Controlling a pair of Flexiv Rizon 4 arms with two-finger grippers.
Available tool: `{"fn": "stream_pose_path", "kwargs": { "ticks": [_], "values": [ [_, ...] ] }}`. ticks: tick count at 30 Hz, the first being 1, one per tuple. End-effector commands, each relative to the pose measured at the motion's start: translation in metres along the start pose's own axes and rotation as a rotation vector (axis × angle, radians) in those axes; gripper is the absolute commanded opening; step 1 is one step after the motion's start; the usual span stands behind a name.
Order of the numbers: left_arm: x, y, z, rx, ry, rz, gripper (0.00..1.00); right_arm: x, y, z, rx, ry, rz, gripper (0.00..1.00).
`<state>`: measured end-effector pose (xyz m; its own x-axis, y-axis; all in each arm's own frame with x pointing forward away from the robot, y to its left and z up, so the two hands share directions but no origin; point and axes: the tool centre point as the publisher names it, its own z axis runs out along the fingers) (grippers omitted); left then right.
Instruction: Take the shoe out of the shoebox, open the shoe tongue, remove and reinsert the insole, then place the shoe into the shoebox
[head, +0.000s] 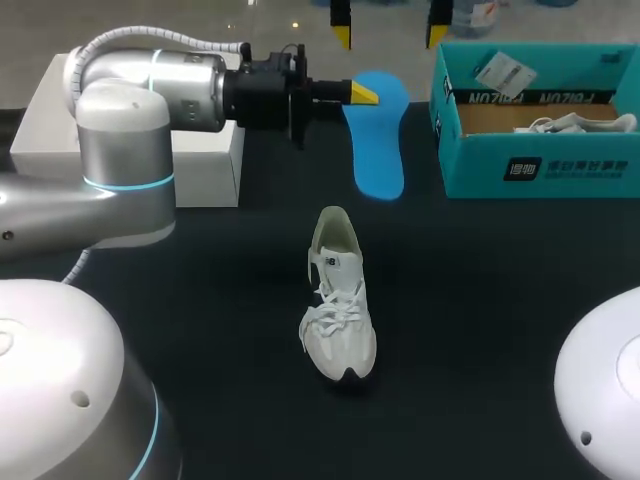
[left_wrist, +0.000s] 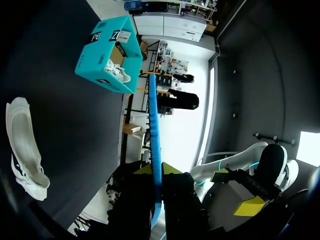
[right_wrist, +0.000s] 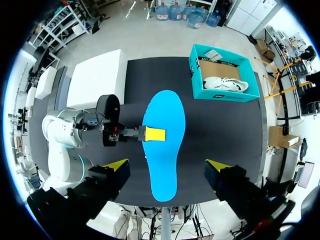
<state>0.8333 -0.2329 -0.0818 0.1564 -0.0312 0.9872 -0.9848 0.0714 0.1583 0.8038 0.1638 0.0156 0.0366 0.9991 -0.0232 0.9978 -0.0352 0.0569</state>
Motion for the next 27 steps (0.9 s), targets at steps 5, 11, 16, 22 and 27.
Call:
{"fn": "stream_pose_path", "kwargs": {
  "ticks": [5, 11, 16, 22, 27],
  "values": [
    [0.0007, 0.0013, 0.0007, 0.008, 0.007, 0.003, 0.00, 0.0017, -0.0010, 0.0019, -0.011, 0.033, -0.018, 1.00],
    [-0.0006, -0.0004, 0.0012, 0.015, 0.006, 0.001, 0.00, 0.0017, -0.0031, 0.0032, -0.004, 0.049, -0.009, 1.00],
    [-0.0013, -0.0015, 0.0015, 0.020, 0.010, 0.001, 0.00, 0.0017, -0.0031, 0.0032, -0.004, 0.049, -0.009, 1.00],
    [-0.0019, -0.0029, 0.0007, 0.031, 0.020, -0.005, 0.00, 0.0017, -0.0031, 0.0032, -0.004, 0.049, -0.009, 1.00],
    [-0.0021, -0.0028, -0.0002, 0.035, 0.018, -0.009, 0.00, 0.0017, -0.0031, 0.0032, -0.004, 0.049, -0.009, 1.00]
  ]
}}
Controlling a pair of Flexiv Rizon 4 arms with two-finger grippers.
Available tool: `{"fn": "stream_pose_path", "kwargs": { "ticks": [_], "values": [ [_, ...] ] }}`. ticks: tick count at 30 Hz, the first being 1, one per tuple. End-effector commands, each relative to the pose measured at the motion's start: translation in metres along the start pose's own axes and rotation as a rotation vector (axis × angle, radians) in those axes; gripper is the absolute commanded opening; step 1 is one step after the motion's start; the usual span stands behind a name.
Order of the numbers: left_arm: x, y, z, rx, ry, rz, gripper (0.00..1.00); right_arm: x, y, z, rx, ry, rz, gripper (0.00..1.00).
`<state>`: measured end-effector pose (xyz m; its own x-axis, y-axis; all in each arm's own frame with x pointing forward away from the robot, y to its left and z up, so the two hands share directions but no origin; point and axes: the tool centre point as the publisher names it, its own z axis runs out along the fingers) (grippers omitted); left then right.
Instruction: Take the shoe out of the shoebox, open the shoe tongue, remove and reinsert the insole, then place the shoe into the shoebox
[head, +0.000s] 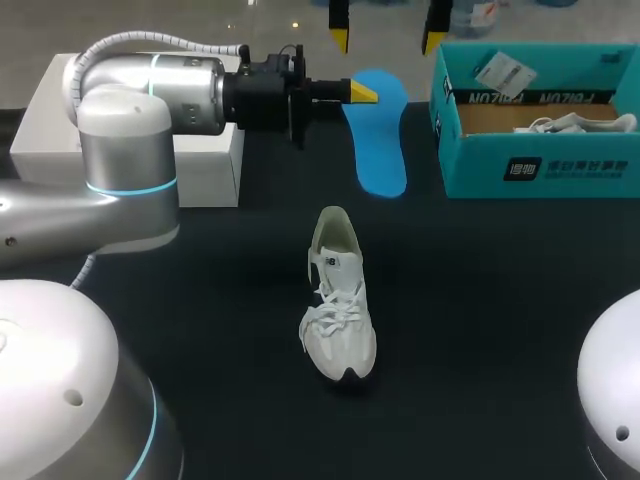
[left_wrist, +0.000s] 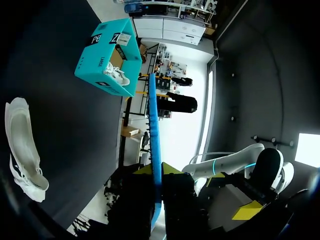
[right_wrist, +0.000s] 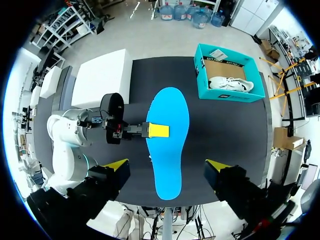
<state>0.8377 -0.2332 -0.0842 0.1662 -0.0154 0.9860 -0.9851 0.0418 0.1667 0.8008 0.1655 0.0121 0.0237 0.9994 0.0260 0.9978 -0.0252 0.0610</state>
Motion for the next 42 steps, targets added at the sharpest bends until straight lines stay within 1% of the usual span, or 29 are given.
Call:
{"fn": "stream_pose_path", "kwargs": {
  "ticks": [1, 2, 4, 6, 9, 13, 15, 16, 19, 23, 28, 29, 30, 42],
  "values": [
    [0.000, 0.002, -0.001, 0.007, 0.003, 0.000, 0.00, -0.004, -0.001, 0.002, -0.046, 0.072, 0.011, 1.00],
    [0.001, 0.002, -0.001, 0.008, 0.003, 0.000, 0.00, -0.007, -0.002, 0.002, -0.082, 0.145, 0.005, 1.00],
    [0.002, 0.002, -0.002, 0.011, 0.003, 0.004, 0.00, -0.010, -0.005, 0.001, -0.150, 0.254, -0.011, 1.00],
    [0.002, 0.001, -0.004, 0.014, 0.004, 0.005, 0.00, -0.013, -0.008, 0.000, -0.185, 0.305, -0.016, 1.00],
    [0.002, 0.001, -0.005, 0.018, 0.005, 0.004, 0.00, -0.017, -0.011, -0.002, -0.216, 0.337, -0.015, 1.00],
    [0.000, 0.001, -0.005, 0.019, 0.004, 0.002, 0.00, -0.022, -0.014, -0.004, -0.257, 0.458, -0.018, 1.00],
    [0.000, 0.002, -0.005, 0.019, 0.004, 0.000, 0.00, -0.024, -0.016, -0.005, -0.261, 0.501, -0.016, 1.00],
    [0.000, 0.002, -0.005, 0.019, 0.005, -0.001, 0.00, -0.026, -0.017, -0.004, -0.255, 0.510, -0.013, 1.00],
    [0.000, 0.002, -0.005, 0.018, 0.007, -0.003, 0.00, -0.029, -0.018, 0.007, -0.175, 0.503, -0.001, 1.00],
    [-0.001, 0.003, -0.006, 0.017, 0.009, -0.004, 0.00, -0.029, -0.021, 0.017, -0.137, 0.527, -0.016, 1.00],
    [-0.002, 0.002, -0.007, 0.021, 0.009, -0.010, 0.00, -0.029, -0.021, 0.021, -0.161, 0.652, -0.005, 1.00],
    [-0.002, 0.002, -0.007, 0.021, 0.009, -0.011, 0.00, -0.030, -0.021, 0.022, -0.152, 0.650, 0.009, 1.00],
    [-0.002, 0.002, -0.007, 0.021, 0.008, -0.011, 0.00, -0.031, -0.021, 0.024, -0.116, 0.626, 0.031, 1.00],
    [-0.002, 0.003, -0.007, 0.017, 0.009, -0.010, 0.00, -0.031, -0.021, 0.024, -0.116, 0.626, 0.031, 1.00]
  ]
}}
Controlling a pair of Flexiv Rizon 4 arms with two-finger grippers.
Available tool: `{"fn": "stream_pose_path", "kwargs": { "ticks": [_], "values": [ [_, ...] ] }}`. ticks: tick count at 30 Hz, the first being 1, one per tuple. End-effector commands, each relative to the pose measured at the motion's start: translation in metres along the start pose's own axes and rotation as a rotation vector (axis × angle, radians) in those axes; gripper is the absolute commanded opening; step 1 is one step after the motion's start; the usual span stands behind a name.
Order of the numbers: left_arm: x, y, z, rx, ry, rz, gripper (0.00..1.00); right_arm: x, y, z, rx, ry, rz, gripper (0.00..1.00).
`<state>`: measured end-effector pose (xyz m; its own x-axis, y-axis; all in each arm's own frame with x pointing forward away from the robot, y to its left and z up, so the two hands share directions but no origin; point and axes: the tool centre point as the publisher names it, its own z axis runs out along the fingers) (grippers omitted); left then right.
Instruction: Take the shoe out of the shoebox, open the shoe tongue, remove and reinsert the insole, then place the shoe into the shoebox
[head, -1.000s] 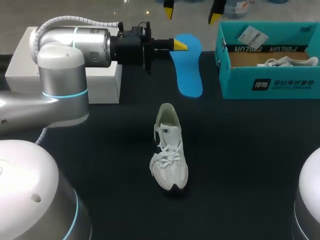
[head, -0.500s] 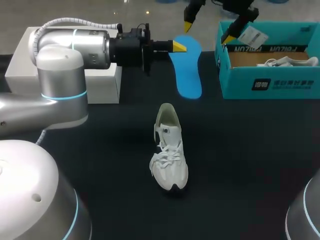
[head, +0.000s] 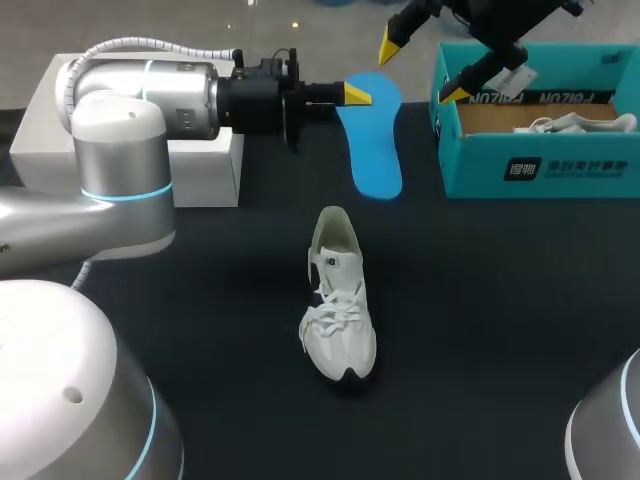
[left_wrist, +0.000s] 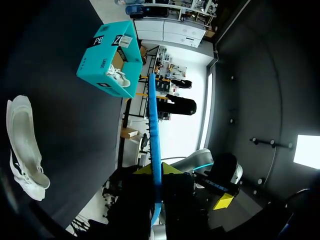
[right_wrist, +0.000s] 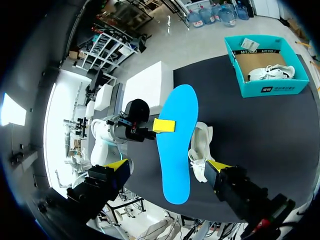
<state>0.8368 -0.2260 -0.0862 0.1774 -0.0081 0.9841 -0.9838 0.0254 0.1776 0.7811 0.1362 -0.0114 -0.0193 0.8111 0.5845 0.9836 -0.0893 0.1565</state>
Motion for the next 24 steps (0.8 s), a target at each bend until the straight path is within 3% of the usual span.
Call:
{"fn": "stream_pose_path", "kwargs": {
  "ticks": [1, 4, 9, 15, 24],
  "values": [
    [0.000, 0.002, 0.000, 0.000, 0.002, 0.002, 0.00, -0.002, -0.001, 0.002, -0.002, 0.027, 0.001, 1.00],
    [0.002, 0.002, -0.001, -0.001, 0.005, 0.004, 0.00, -0.009, -0.004, -0.002, -0.122, 0.277, -0.008, 1.00],
    [0.003, 0.000, -0.001, -0.001, 0.007, 0.003, 0.00, -0.019, -0.012, -0.007, -0.205, 0.481, -0.021, 1.00],
    [0.003, -0.001, -0.001, -0.016, 0.014, -0.018, 0.00, -0.028, -0.020, -0.004, -0.244, 0.641, -0.024, 1.00],
    [0.013, -0.001, -0.006, -0.030, 0.055, -0.045, 0.00, -0.046, -0.022, 0.012, -0.245, 0.752, 0.023, 1.00]
  ]
}}
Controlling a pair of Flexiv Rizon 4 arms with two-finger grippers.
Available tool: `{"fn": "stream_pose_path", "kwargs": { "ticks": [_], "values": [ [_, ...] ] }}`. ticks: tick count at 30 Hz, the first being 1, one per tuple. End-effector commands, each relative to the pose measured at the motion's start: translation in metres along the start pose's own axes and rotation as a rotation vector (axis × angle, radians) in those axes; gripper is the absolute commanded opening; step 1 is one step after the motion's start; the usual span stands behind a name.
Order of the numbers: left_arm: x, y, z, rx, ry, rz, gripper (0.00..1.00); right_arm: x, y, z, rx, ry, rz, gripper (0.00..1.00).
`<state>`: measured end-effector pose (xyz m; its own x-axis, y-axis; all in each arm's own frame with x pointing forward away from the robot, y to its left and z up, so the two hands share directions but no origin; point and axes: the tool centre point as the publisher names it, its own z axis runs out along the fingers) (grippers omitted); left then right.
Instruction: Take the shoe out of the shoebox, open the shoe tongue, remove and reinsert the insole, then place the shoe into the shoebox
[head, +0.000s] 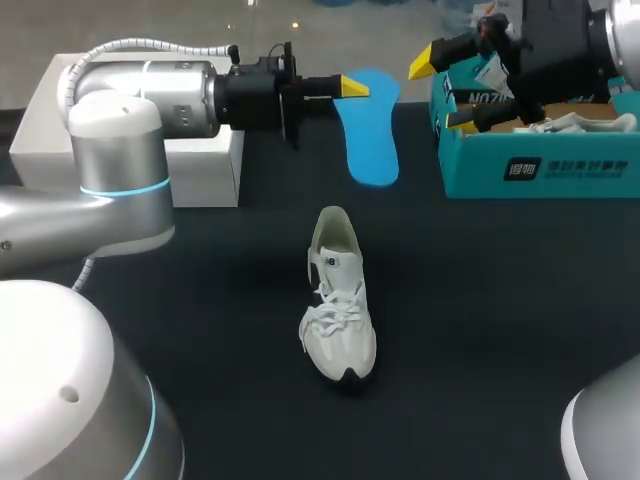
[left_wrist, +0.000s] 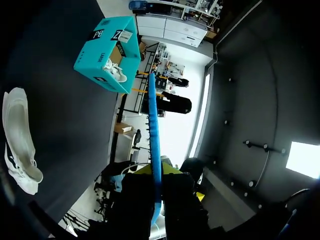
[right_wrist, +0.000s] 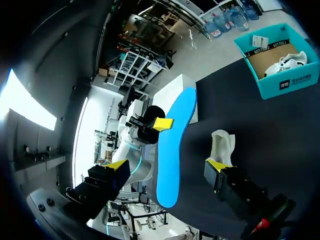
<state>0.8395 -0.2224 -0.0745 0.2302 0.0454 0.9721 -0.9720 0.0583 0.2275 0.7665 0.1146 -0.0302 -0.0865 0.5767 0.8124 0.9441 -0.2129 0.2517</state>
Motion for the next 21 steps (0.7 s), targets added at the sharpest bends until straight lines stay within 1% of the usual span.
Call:
{"fn": "stream_pose_path", "kwargs": {
  "ticks": [1, 4, 7, 10, 13, 14, 15, 21],
  "values": [
    [0.001, 0.000, -0.003, 0.005, -0.005, 0.013, 0.00, -0.022, -0.008, 0.005, -0.084, 0.433, 0.032, 1.00],
    [-0.001, -0.002, -0.003, 0.012, -0.012, 0.021, 0.00, -0.027, -0.009, 0.006, -0.088, 0.464, 0.048, 1.00],
    [-0.001, -0.002, -0.004, 0.013, -0.007, 0.018, 0.00, -0.028, -0.009, 0.006, -0.099, 0.522, 0.053, 1.00],
    [-0.001, -0.002, -0.005, 0.014, -0.001, 0.014, 0.00, -0.030, -0.009, 0.004, -0.097, 0.539, 0.056, 1.00],
    [-0.001, -0.002, -0.005, 0.013, 0.002, 0.010, 0.00, -0.033, -0.009, 0.002, -0.086, 0.536, 0.053, 1.00],
    [-0.001, -0.001, -0.005, 0.011, 0.003, 0.009, 0.00, -0.033, -0.009, 0.001, -0.071, 0.525, 0.046, 1.00],
    [0.000, -0.001, -0.005, 0.011, 0.003, 0.009, 0.00, -0.033, -0.009, 0.000, -0.056, 0.490, 0.043, 1.00],
    [0.000, 0.002, -0.004, 0.002, 0.002, 0.008, 0.00, -0.033, -0.009, 0.000, -0.056, 0.490, 0.043, 1.00]
  ]
}}
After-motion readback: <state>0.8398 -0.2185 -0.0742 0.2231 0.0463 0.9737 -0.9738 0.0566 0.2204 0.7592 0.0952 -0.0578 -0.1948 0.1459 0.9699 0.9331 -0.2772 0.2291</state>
